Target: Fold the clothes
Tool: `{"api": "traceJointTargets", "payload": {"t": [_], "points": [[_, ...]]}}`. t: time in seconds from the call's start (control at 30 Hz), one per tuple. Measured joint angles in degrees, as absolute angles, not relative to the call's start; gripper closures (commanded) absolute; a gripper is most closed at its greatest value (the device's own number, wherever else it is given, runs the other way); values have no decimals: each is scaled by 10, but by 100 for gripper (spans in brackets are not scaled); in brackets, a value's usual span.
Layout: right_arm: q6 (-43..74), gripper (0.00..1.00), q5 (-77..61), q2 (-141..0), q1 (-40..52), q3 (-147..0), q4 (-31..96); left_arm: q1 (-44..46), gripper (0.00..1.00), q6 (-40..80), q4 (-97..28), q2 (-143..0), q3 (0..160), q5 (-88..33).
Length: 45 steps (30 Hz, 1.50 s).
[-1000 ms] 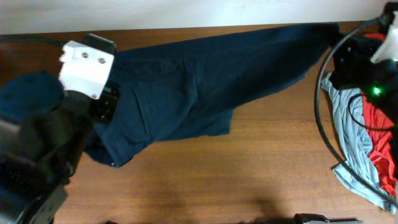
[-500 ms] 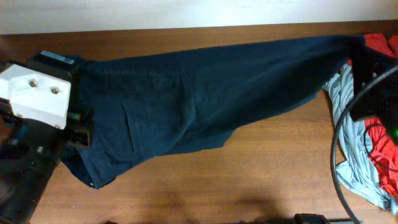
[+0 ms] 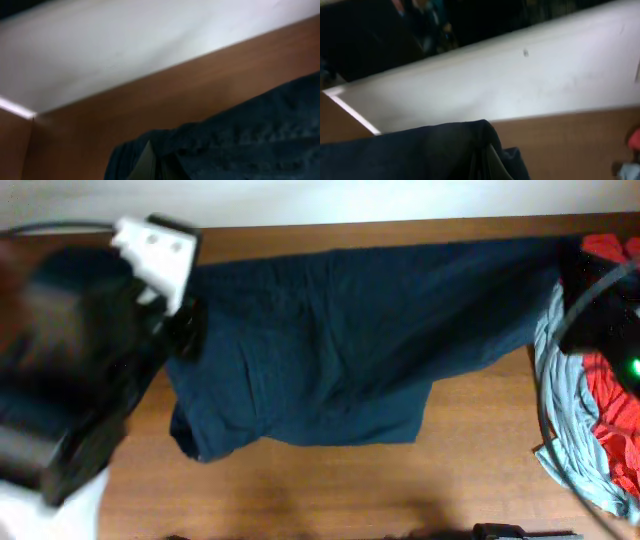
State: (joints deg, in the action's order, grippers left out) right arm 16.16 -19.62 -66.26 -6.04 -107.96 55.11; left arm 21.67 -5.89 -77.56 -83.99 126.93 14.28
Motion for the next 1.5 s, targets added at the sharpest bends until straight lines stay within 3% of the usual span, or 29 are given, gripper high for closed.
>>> {"api": "traceJointTargets", "payload": {"t": [0.27, 0.33, 0.37, 0.4, 0.47, 0.5, 0.57, 0.73, 0.9, 1.1, 1.5], "points": [[164, 96, -241, -884, -61, -1078, 544, 157, 98, -47, -754, -1049, 1269, 156], [164, 94, -251, -944, -60, -1077, 531, 147, 84, -47, -736, -1091, 1269, 156], [164, 79, -254, -976, -60, -1077, 516, 142, 80, -48, -720, -1115, 1268, 156], [163, 57, -256, -1003, -60, -1076, 496, 137, 75, -45, -702, -1134, 1268, 159], [147, 41, -267, -1058, -62, -1076, 444, 124, 54, -43, -660, -1167, 1268, 166], [138, 38, -275, -1076, -64, -1076, 428, 117, 51, -39, -647, -1180, 1268, 169], [127, 35, -290, -1108, -66, -1075, 412, 102, 41, -37, -637, -1205, 1268, 177], [108, 33, -309, -1111, -68, -1074, 434, 80, 38, -35, -673, -1211, 1268, 204], [78, 33, -314, -1082, -68, -1075, 516, 79, 26, -40, -725, -1186, 1273, 218], [44, 33, -303, -1035, -68, -1075, 618, 91, 25, -45, -774, -1107, 1275, 223], [-20, 18, -246, -845, -68, -1075, 738, 103, 27, -59, -892, -830, 1290, 173]]}}
